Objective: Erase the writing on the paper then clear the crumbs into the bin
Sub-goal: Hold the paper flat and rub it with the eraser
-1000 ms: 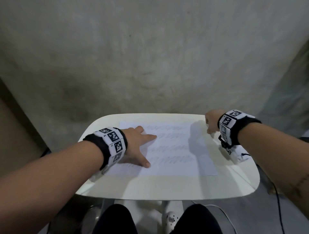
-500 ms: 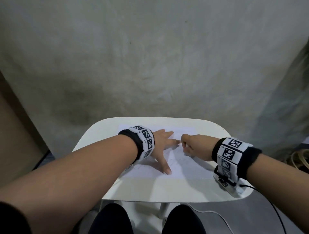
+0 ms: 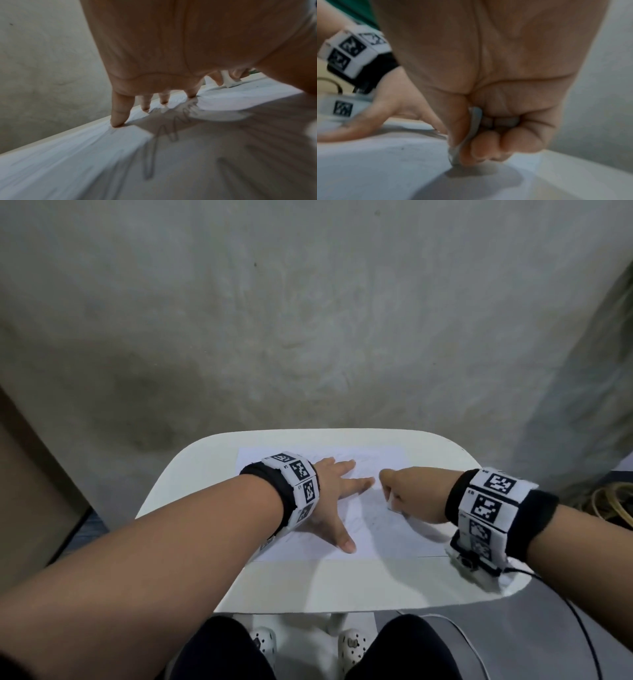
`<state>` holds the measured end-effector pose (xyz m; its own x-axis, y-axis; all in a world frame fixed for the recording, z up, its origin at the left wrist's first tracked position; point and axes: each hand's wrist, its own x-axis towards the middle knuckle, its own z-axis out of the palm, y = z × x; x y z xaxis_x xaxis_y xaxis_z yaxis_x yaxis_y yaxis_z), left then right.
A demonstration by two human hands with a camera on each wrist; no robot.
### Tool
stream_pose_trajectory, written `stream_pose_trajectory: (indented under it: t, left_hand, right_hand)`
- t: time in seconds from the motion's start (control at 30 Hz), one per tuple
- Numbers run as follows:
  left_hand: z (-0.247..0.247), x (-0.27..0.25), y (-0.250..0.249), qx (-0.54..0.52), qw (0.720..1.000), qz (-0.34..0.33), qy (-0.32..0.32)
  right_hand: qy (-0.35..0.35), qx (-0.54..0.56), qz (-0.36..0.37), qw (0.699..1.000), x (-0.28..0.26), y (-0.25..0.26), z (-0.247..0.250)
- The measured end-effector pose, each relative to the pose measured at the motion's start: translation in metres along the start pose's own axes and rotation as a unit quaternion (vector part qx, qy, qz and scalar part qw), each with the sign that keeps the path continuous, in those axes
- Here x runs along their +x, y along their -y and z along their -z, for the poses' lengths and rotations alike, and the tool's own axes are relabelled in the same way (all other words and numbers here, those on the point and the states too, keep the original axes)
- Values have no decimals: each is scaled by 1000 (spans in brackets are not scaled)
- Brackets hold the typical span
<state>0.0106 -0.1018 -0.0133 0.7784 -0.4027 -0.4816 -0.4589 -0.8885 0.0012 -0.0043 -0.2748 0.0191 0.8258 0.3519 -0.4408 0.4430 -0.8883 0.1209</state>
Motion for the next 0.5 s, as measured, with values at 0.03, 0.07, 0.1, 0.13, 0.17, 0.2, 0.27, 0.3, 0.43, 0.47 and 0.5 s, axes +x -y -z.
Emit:
stream_pose_trajectory:
  t: [0.03, 0.07, 0.1, 0.13, 0.17, 0.2, 0.27, 0.3, 0.43, 0.47, 0.5]
  left_hand:
    - [1, -2, -1, 0, 1000, 1, 0]
    - [1, -3, -1, -2, 1000, 0, -1]
    - [1, -3, 0, -7, 1000, -2, -2]
    - [1, -3, 0, -13, 1000, -3, -1]
    - [1, -3, 1, -17, 1000, -3, -1]
    - [1, -3, 1, -17, 1000, -1, 1]
    - [2, -4, -1, -8, 1000, 2, 3]
    - [1, -5, -2, -4, 1000, 1, 1]
    - [2, -6, -5, -14, 1000, 1, -11]
    - [2, -6, -4, -15, 1000, -1, -6]
    - [4, -6, -4, -13, 1000, -2, 1]
  right_hand:
    - [-12, -8, -3, 1000, 0, 2, -1]
    - [-20, -22, 11, 999, -2, 10, -3]
    - [-12, -39, 33, 999, -2, 16, -8]
    - [-4, -38, 58, 998, -4, 20, -11]
    - [3, -21, 55, 998, -4, 19, -11]
    - [5, -7, 41, 999, -3, 15, -7]
    - [2, -27, 0, 1000, -3, 7, -3]
    - [-4, -50, -1, 999, -1, 8, -7]
    - [0, -36, 68, 997, -5, 17, -21]
    - [5, -14, 48, 999, -4, 8, -16]
    - [1, -7, 21, 1000, -4, 0, -12]
